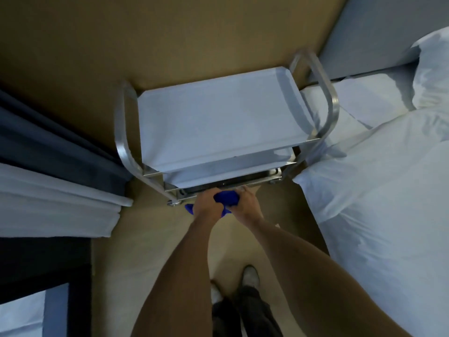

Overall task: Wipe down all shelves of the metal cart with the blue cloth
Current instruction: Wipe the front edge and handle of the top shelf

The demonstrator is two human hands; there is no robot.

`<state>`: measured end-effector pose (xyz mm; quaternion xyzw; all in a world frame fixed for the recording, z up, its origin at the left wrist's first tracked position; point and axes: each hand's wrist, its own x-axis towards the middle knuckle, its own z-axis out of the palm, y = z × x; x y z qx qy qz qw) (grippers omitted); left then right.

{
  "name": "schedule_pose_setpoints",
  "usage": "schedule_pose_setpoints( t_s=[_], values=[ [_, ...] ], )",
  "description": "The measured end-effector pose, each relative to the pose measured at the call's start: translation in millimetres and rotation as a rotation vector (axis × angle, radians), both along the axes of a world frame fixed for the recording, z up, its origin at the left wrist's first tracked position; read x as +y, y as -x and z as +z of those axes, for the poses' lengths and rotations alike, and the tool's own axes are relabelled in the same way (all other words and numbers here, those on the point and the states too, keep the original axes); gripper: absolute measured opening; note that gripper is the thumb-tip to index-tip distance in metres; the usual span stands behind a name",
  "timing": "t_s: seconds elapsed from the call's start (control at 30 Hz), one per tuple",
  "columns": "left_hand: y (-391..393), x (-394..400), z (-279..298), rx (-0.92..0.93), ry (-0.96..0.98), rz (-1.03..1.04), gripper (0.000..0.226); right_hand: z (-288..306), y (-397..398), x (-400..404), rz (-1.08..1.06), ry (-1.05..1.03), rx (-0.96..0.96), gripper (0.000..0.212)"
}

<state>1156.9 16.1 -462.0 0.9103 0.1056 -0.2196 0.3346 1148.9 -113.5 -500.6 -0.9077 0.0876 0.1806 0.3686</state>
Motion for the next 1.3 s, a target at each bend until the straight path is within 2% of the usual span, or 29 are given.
schedule_pose_setpoints(
  t_s=[0.1,0.23,0.4,0.53,0.6,0.67,0.73,0.83,0.93,1.0,1.1,1.3],
  values=[
    [9.7,8.9,-24.9,0.005,0.008,0.025,0.036,-13.7,15.2,10.0,-0.092,-0.07,0.034,0.022],
    [29.2,17.1,-58.9,0.11,0.082,0.117,0.033,-36.1,25.9,26.5,-0.139,-0.063,0.035,0.024],
    [48.8,33.2,-121.1,0.221,-0.025,-0.013,0.022,-76.4,38.8,42.1,-0.331,-0.108,0.137,0.013],
    [38.1,48.2,-174.3,0.114,-0.025,0.022,0.024,-132.4,31.7,57.0,-0.449,-0.188,0.136,0.015],
    [27.1,53.7,-201.4,0.041,-0.051,0.049,0.032,-162.4,24.2,65.6,-0.49,-0.235,0.097,0.006],
    [13.8,57.3,-229.1,0.004,-0.062,0.092,0.029,-201.0,12.3,70.3,-0.489,-0.242,0.012,0.026],
    [-2.9,58.7,-260.5,-0.045,-0.047,0.126,0.023,-235.0,-4.1,72.6,-0.476,-0.236,-0.057,0.032],
    [-24.1,56.4,-300.7,-0.113,-0.065,0.124,0.016,-274.3,-25.9,69.1,-0.414,-0.253,-0.132,0.018],
    [-39.7,51.8,-334.4,-0.168,-0.027,0.122,0.016,-309.0,-45.0,58.7,-0.362,-0.21,-0.209,0.016],
    [-48.4,48.4,-343.7,-0.224,0.008,0.091,0.02,-320.7,-57.8,56.2,-0.353,-0.154,-0.262,0.018],
    [-65.3,45.4,-333.0,-0.366,0.032,0.065,0.027,-312.7,-75.2,57.8,-0.301,-0.02,-0.467,0.015],
    [-56.5,33.4,-251.9,-0.694,-0.003,0.198,0.022,-226.4,-76.8,53.4,-0.158,0.075,-0.783,0.032]
  ],
)
